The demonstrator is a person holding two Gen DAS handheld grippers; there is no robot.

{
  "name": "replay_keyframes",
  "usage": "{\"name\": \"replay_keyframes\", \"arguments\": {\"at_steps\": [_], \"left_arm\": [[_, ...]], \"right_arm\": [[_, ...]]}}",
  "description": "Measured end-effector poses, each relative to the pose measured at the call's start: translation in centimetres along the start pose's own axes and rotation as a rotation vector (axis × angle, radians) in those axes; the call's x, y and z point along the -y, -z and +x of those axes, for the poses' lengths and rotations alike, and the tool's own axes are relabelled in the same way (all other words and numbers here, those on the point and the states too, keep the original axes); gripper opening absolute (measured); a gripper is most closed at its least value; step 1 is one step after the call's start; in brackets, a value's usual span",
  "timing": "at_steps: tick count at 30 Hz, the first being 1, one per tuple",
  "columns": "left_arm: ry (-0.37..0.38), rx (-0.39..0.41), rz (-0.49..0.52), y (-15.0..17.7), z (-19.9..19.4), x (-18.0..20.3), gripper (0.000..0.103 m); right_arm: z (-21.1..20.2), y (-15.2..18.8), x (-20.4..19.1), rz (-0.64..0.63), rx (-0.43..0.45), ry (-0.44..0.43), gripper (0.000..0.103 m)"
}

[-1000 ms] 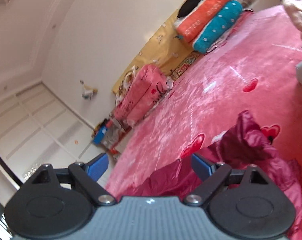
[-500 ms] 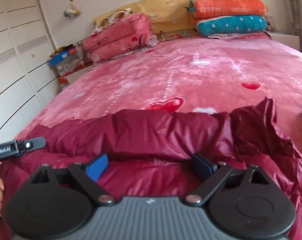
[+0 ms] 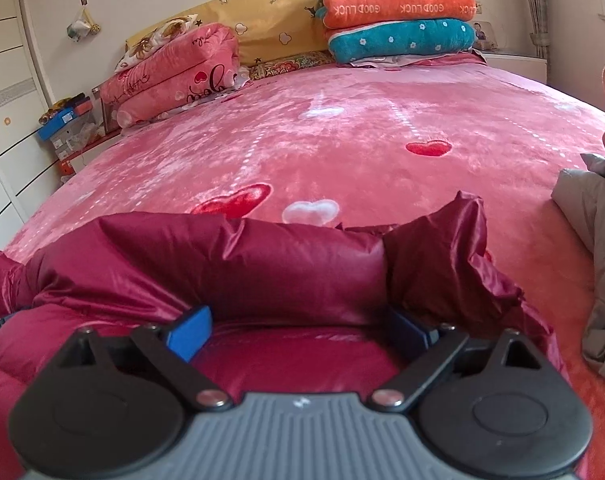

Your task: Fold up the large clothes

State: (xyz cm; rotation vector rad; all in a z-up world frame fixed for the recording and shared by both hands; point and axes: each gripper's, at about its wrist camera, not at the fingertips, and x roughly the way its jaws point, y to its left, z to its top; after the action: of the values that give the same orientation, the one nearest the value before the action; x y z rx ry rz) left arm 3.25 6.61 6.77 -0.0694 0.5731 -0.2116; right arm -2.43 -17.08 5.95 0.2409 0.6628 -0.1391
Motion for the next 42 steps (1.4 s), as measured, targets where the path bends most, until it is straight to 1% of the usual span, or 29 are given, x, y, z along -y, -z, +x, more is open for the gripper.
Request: {"name": "replay_keyframes", "arguments": {"at_steps": [3,10,15,18,20,22,24,26,27,29,33,35,36,38,40,42], "left_arm": [[-0.004,0.004,0.001,0.4,0.4,-0.1,0.103],[-0.008,-0.013,0.001,0.5,1.3,-0.3,0.103],[-0.023,-0.022,0.018,0.7,1.0,-0.1,0.103],[-0.036,-0.028,0.029,0.2,0.6,0.2,0.103],[-0.061,-0.036,0.053,-0.3,-0.2,0.8,0.103],[-0.083,-0.017,0.090,-1.0,-1.7,1.8,0.103],[-0.069,0.035,0.102,-1.6,-3.8,2.9,0.103],[-0.041,0.077,0.073,-2.3,-5.7,4.3,0.103],[-0.013,0.087,0.049,-2.7,-6.5,5.1,0.103],[0.029,0.078,0.035,-2.9,-7.1,7.2,0.103],[0.049,0.014,0.020,-2.4,-5.7,10.8,0.103],[0.027,-0.012,0.036,-1.8,-4.7,12.0,0.103],[0.013,-0.021,0.046,-1.6,-4.2,12.4,0.103],[-0.005,-0.045,0.048,-0.9,-3.0,12.9,0.103],[-0.010,-0.047,0.036,-0.7,-1.9,12.3,0.103],[-0.021,-0.035,0.044,-0.2,-1.4,12.4,0.103]], "right_arm": [[0.7,0.3,-0.1,-0.010,0.014,0.010,0.097],[1.9,0.7,-0.3,-0.035,0.038,0.027,0.100],[2.0,0.6,-0.5,-0.048,0.032,0.039,0.101],[1.5,0.3,-0.1,-0.030,0.032,0.016,0.101],[0.7,0.0,0.5,0.010,0.031,-0.013,0.101],[-0.6,-0.6,1.3,0.063,0.046,-0.038,0.101],[-2.0,-1.1,2.1,0.101,0.065,-0.028,0.101],[-3.2,-1.7,2.8,0.113,0.077,0.004,0.102],[-3.7,-2.0,3.2,0.115,0.083,0.014,0.102],[-4.1,-2.2,4.0,0.117,0.084,0.038,0.102],[-3.1,-1.3,5.8,0.130,0.041,0.066,0.102],[-2.5,-0.8,6.3,0.136,0.021,0.084,0.102],[-2.3,-0.5,6.8,0.141,0.010,0.096,0.102],[-1.7,-0.2,7.7,0.185,-0.016,0.086,0.102],[-1.4,0.1,8.2,0.221,-0.021,0.072,0.102],[-1.5,0.1,8.0,0.210,-0.016,0.081,0.102]]}}
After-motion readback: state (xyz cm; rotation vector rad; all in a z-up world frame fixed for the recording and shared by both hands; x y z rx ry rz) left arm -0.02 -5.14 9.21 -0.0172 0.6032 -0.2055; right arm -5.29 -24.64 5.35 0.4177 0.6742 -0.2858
